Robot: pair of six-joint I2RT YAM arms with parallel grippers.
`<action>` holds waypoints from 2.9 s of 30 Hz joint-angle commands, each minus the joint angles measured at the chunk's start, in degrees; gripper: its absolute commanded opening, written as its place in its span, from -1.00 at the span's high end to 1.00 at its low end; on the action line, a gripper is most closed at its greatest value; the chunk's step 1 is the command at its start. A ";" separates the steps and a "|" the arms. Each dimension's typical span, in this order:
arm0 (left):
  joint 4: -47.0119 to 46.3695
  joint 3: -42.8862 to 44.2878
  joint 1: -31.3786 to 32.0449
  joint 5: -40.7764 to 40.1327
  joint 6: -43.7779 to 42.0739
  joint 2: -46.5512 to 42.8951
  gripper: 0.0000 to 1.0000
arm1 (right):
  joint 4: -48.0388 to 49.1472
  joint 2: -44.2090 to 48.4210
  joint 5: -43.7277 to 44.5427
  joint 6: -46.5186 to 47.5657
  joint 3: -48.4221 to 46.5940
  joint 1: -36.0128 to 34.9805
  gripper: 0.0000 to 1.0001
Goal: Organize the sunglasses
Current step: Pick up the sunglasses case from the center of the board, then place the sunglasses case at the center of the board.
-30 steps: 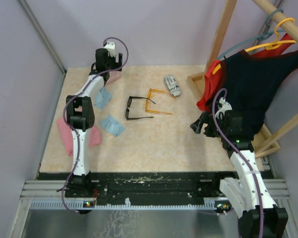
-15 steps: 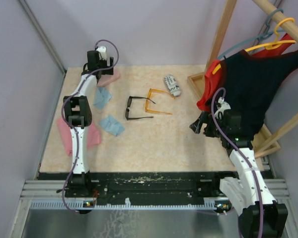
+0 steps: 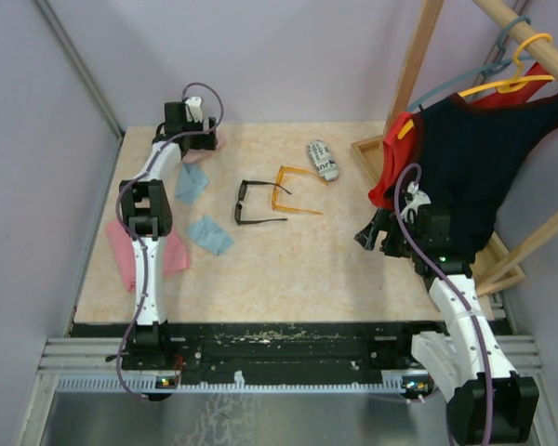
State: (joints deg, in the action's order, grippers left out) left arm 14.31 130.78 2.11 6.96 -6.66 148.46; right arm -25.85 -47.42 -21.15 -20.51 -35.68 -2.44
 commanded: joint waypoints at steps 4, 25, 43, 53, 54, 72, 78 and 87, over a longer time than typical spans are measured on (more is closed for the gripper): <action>4.48 2.10 -0.76 4.59 0.17 1.30 -1.00 | 3.52 -0.86 -1.65 1.50 -1.20 0.51 -0.75; 3.23 -7.65 -0.49 3.99 -0.59 -3.92 -0.34 | 3.52 -0.13 -2.00 2.14 -1.23 0.58 -0.75; -13.74 -34.36 9.96 -9.44 6.37 -31.42 0.20 | 8.20 1.98 1.15 -2.15 -2.23 0.50 -0.73; -16.53 -59.48 25.83 -7.14 12.08 -56.56 0.26 | 10.68 4.82 2.69 -6.57 1.05 0.58 -0.65; -16.47 -62.00 27.93 -6.94 12.39 -58.75 0.26 | 10.25 5.26 2.70 -6.23 1.05 0.58 -0.65; -18.69 -84.00 60.33 -14.61 23.60 -59.49 0.20 | 4.52 12.19 2.35 -5.68 4.55 0.51 -0.65; -21.57 -85.25 61.44 -15.10 23.55 -55.67 0.02 | 3.07 13.51 2.45 -5.46 5.23 0.58 -0.65; -23.51 -85.80 61.39 -13.67 24.09 -52.33 -0.54 | 2.56 14.04 2.73 -5.84 5.42 0.51 -0.66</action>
State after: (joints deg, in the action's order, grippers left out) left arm -6.35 45.17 63.40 -7.51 16.69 95.02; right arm -24.73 -34.26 -19.09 -25.80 -29.87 -2.37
